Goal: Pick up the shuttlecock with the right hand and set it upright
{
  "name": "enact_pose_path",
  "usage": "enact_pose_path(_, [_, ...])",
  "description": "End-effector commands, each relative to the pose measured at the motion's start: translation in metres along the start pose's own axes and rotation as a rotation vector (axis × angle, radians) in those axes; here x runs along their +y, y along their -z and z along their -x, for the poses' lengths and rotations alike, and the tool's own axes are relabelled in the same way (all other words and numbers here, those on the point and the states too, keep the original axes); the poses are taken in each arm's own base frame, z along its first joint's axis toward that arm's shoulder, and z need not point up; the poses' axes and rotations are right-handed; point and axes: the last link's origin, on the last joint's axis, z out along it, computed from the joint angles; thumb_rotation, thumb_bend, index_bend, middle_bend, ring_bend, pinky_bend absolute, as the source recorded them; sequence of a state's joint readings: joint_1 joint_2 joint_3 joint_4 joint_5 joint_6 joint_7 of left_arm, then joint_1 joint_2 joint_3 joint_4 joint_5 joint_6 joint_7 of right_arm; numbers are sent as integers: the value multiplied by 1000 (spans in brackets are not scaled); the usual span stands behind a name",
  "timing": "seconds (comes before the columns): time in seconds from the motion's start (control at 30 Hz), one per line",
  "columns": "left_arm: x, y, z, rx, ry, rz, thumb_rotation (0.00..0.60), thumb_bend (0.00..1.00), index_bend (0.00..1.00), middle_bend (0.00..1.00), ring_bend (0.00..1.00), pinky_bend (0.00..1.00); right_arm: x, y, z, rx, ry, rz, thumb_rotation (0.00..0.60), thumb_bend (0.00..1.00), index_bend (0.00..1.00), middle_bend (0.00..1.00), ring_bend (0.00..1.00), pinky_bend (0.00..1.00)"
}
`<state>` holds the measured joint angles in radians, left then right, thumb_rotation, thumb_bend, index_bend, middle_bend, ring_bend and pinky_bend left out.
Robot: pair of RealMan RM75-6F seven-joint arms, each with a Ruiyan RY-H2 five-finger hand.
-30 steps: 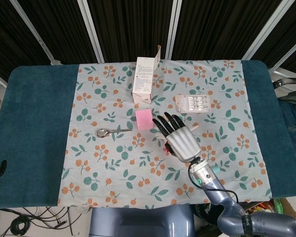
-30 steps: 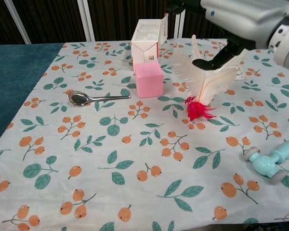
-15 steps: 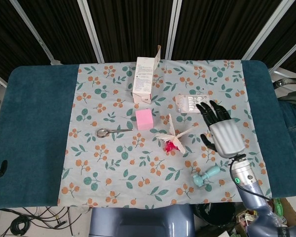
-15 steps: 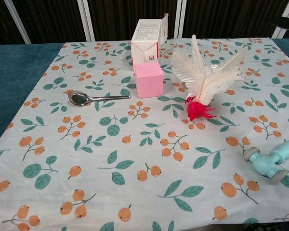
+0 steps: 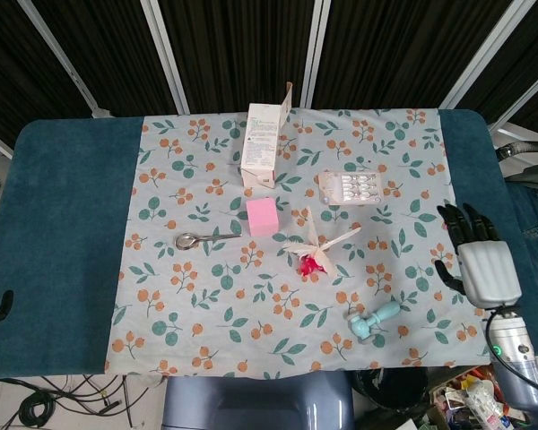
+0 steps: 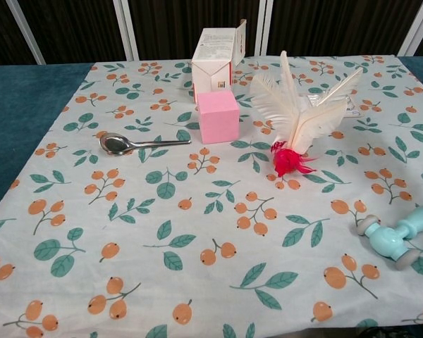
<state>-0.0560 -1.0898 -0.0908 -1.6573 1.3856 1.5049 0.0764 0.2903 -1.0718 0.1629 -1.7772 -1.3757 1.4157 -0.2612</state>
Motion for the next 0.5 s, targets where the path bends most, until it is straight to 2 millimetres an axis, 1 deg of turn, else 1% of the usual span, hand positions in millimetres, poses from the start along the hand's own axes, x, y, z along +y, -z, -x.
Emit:
enact_pose_path(0.03, [0,0,0,1,0,-1,600,388,59,77,0,0,22,22,13,8,-8,51,600,244,0,70,39,137])
enact_pose_path(0.27, [1,0,0,2,3,1,600,388,59,77,0,0,48,45,27,13,-37,100,600,243,0,71,39,136])
enact_pose_path(0.37, [1,0,0,3,1,4,600,388,59,76,0,0,53,52,33,-1,-25,95,600,244,0,71,39,136])
enact_pose_path(0.5, [1,0,1,2,1,3,600,388,59,76,0,0,56,57,38,-12,-25,86,600,244,0,71,39,136])
